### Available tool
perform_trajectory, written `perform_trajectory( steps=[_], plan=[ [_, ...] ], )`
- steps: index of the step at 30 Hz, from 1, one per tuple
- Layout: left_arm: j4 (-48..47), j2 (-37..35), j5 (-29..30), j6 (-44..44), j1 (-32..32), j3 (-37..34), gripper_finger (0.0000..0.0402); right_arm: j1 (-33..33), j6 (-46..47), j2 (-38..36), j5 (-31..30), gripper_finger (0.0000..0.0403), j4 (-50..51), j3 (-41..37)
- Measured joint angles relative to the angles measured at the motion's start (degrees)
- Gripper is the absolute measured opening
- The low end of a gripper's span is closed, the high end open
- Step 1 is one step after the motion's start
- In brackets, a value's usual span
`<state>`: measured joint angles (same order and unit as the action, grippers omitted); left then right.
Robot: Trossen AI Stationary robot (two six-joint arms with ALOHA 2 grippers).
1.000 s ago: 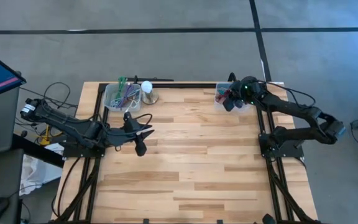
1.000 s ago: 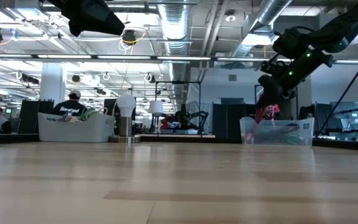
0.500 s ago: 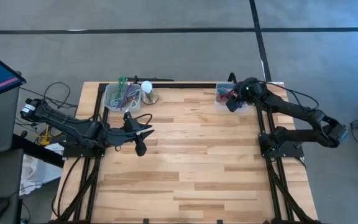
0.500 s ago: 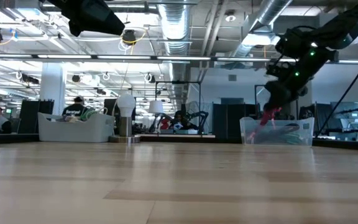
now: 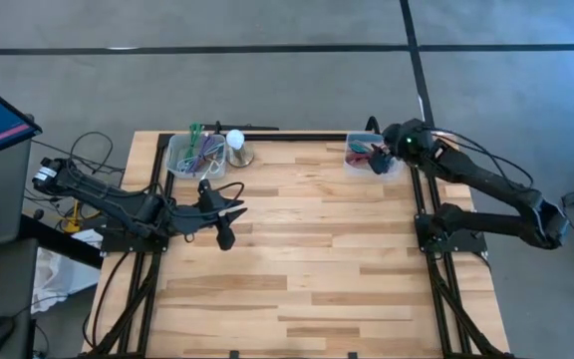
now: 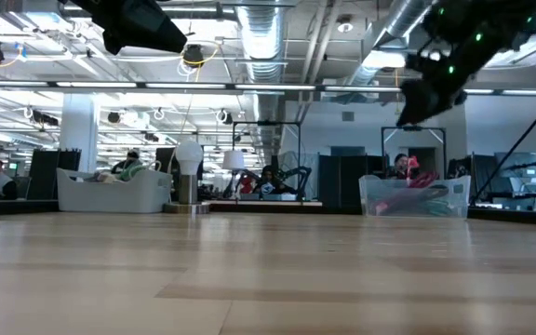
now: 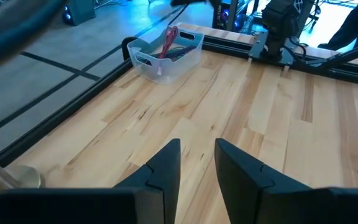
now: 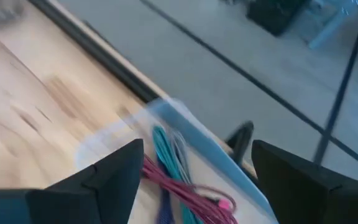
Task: Pick & Place USB Port
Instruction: Return to Home Position
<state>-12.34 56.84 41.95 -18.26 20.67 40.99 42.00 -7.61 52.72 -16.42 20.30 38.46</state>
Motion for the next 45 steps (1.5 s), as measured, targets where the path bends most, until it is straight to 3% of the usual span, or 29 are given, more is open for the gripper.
perform_trajectory(
  steps=[10, 15, 17, 19, 23, 34, 45],
  plan=[
    [0.3, 0.0, 1.5, 0.0, -0.1, 0.0, 0.0098, -8.5, 11.7, -7.9, 0.0, 0.0291, -0.2, 3.6],
    [0.6, 0.0, 1.5, 0.0, -0.1, 0.0, 0.0098, -11.8, 9.3, -9.4, 0.3, 0.0291, 0.5, 3.6],
    [0.9, 0.0, 1.5, 0.0, -0.4, 0.0, 0.0098, -13.2, 13.6, -9.5, 1.0, 0.0291, 1.0, 3.6],
    [0.9, 0.0, 1.4, 1.5, -0.5, 0.0, 0.0098, -14.6, 16.0, -9.5, 4.0, 0.0291, 1.1, 3.6],
    [1.6, -0.4, -2.5, 7.1, 0.2, 0.0, 0.0098, -19.3, 9.5, -9.5, 16.8, 0.0291, -0.8, 3.5],
    [7.2, -11.4, -19.8, 20.6, 5.7, -0.2, 0.0098, -31.6, 5.4, -15.9, 17.9, 0.0291, -5.9, 3.5],
    [9.7, -28.5, -20.0, 19.5, 8.9, -9.5, 0.0098, -37.8, 6.6, -30.7, 17.9, 0.0291, 0.9, 3.4]
  ],
)
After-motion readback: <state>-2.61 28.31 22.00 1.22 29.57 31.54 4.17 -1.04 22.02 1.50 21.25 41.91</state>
